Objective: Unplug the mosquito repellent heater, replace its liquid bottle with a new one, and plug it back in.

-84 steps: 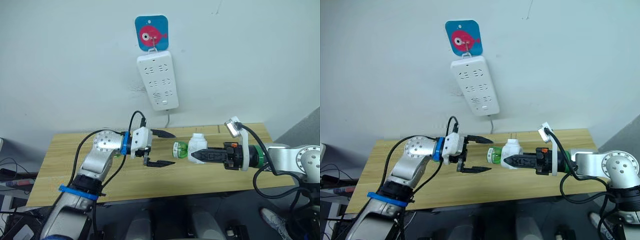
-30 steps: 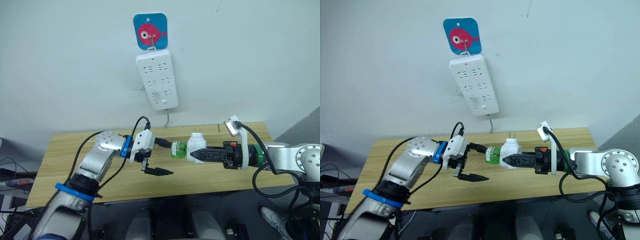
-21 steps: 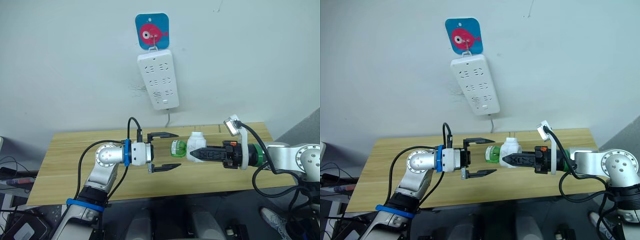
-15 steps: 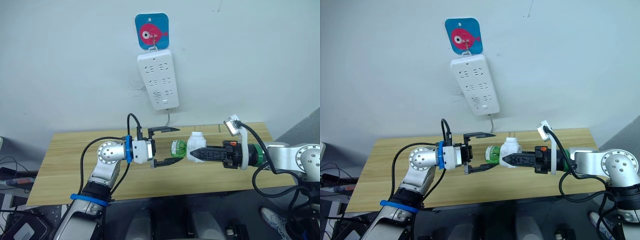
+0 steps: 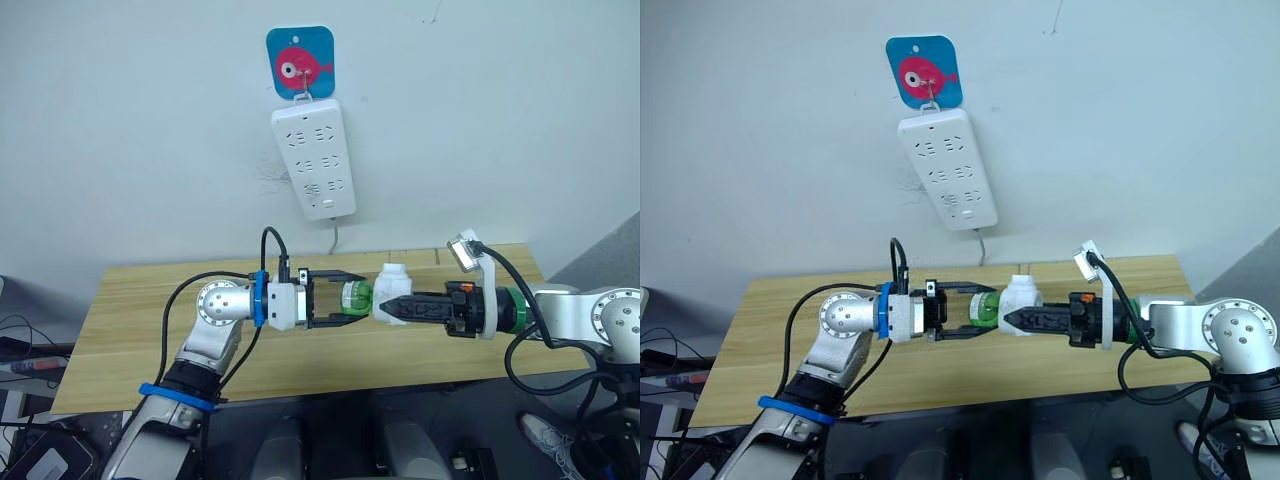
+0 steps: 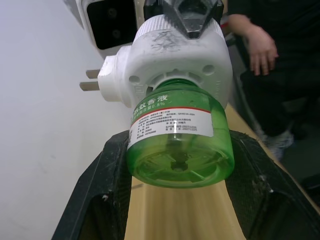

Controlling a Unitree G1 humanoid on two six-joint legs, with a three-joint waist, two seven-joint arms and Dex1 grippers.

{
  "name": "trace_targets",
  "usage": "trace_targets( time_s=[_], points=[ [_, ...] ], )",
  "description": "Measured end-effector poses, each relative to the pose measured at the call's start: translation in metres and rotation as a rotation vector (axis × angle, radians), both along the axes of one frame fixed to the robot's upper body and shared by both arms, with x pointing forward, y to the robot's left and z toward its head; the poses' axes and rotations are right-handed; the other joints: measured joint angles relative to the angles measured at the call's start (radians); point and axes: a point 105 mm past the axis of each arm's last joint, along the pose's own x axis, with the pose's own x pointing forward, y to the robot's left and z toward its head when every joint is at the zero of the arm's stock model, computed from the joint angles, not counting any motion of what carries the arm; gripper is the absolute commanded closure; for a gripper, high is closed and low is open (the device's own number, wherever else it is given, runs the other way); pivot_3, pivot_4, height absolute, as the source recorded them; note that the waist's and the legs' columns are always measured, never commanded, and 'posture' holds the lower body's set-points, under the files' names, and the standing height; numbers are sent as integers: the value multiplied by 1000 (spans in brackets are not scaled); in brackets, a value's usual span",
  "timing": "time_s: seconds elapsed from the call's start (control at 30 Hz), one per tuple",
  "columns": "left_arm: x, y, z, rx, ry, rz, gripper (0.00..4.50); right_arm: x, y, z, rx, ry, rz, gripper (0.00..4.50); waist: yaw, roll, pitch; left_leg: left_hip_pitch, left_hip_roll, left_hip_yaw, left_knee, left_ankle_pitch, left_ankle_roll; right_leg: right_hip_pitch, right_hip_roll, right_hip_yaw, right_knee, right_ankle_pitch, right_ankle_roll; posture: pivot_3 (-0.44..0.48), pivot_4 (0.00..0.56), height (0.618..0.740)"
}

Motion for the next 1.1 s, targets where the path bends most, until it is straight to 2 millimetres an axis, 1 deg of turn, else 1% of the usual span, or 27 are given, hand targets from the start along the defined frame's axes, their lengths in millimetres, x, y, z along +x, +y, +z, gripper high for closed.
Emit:
trace_targets(
  time_s=[0.1, 0.13, 0.23, 0.33, 0.43, 0.57, 0.63, 0.67, 0.9, 1.0, 1.1],
  points=[
    [0, 2, 2, 155, 323, -27, 2252, -3, 1, -5, -9, 15, 11, 1465, -2, 1, 1, 0, 0, -1, 0, 0, 0, 0, 1, 0, 1, 0, 0, -179, 196, 740],
    [0, 2, 5, 193, 449, -37, 2252, -3, 1, -4, -8, 11, 14, 1465, -2, 1, 1, 0, 0, -1, 1, 0, 0, 0, 1, 0, 1, 0, 1, -179, 196, 740],
    [1, 4, 18, 275, 724, -63, 2252, -5, 4, 0, 6, -14, 38, 1465, -2, 0, 1, 0, 0, -1, 2, 0, 0, 0, 2, 0, 0, -1, 1, -170, 194, 740],
    [-2, 7, 27, 315, 915, -81, 2252, -7, 6, 4, 18, -38, 57, 1465, -3, 0, 1, 0, 0, -1, 0, 0, 0, 0, 2, 0, 0, -1, 1, -170, 194, 740],
    [-5, 9, 30, 332, 1042, -93, 2252, -9, 7, 6, 25, -45, 71, 1465, -3, 0, 3, 0, 1, -2, -1, 0, 0, -1, 2, 0, 0, -1, 1, -170, 194, 740],
    [-7, 15, 29, 347, 1112, -91, 2252, -12, 8, 6, 17, -50, 83, 1465, -2, 0, 3, 0, 0, -1, -1, 0, 0, -1, 2, 0, 0, -1, 0, -174, 197, 740],
    [0, 31, 26, 341, 1150, -18, 2252, -7, -3, 0, -25, -36, 38, 1465, -2, 0, 5, 0, 0, -1, -1, 0, 0, -1, 2, 1, 0, -1, 0, -174, 197, 740],
    [2, 36, 26, 332, 1155, 2, 2252, -6, -6, -2, -37, -28, 25, 1465, -1, 0, 6, 0, 0, -1, -1, 0, 0, -1, 2, 1, 0, -1, 0, -174, 197, 740],
    [-1, 32, 26, 317, 1159, -24, 2252, -5, -6, -3, -39, -27, 22, 1465, 2, 0, 6, -1, 0, -1, -1, 0, 0, -1, 1, 1, -1, -1, 0, -172, 198, 740],
    [-5, 33, 24, 335, 1105, -40, 2252, -5, -6, -3, -41, -28, 19, 1465, 3, 0, 6, 0, 0, -1, -1, 0, 0, -1, 1, 1, -1, -1, 0, -181, 201, 740],
    [-5, 40, 14, 350, 1033, -10, 2252, -1, -12, -7, -89, -39, -17, 1465, 1, 1, 7, 0, 0, 0, -1, 0, 0, -1, 1, 1, 0, -1, 0, -185, 206, 740]
  ],
)
